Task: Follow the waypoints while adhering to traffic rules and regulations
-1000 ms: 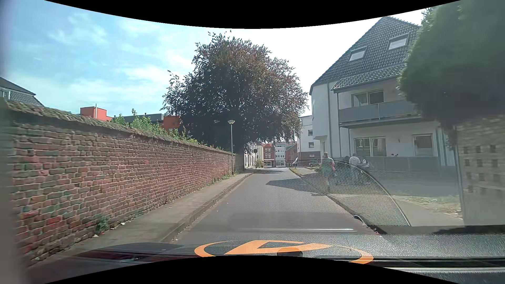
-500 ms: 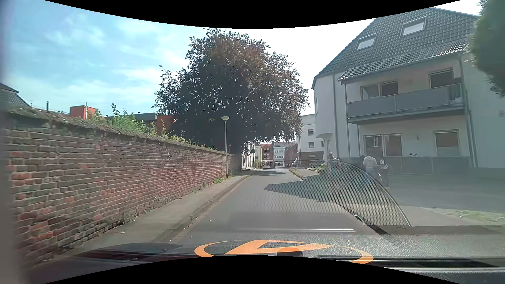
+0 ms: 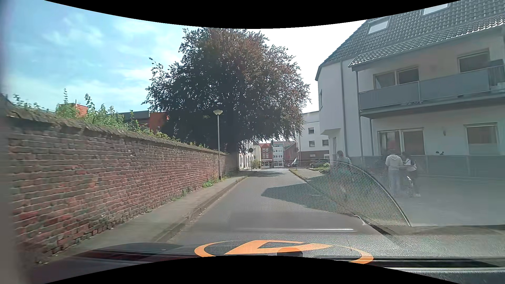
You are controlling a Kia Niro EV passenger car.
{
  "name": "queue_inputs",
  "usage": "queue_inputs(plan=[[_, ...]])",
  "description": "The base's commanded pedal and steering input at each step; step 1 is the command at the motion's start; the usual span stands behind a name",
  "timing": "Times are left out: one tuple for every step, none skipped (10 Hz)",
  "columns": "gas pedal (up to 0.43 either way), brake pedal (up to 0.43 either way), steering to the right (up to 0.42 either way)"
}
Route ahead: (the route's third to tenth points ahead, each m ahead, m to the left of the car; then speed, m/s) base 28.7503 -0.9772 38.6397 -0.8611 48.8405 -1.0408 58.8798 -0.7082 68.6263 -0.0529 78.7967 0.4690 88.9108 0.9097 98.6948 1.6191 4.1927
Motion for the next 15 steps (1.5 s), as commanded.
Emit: queue_inputs(plan=[[0.047,0.0,0.007],[0.047,0.0,0.005],[0.047,0.0,0.003],[0.047,0.0,0.002],[0.047,0.0,0.003],[0.047,0.0,0.003],[0.047,0.0,0.002],[0.047,0.0,0.003],[0.047,0.0,0.002],[0.047,0.0,0.002],[0.047,0.0,0.002],[0.047,0.0,0.002],[0.047,0.0,0.002],[0.047,0.0,0.002],[0.047,0.0,0.002]])
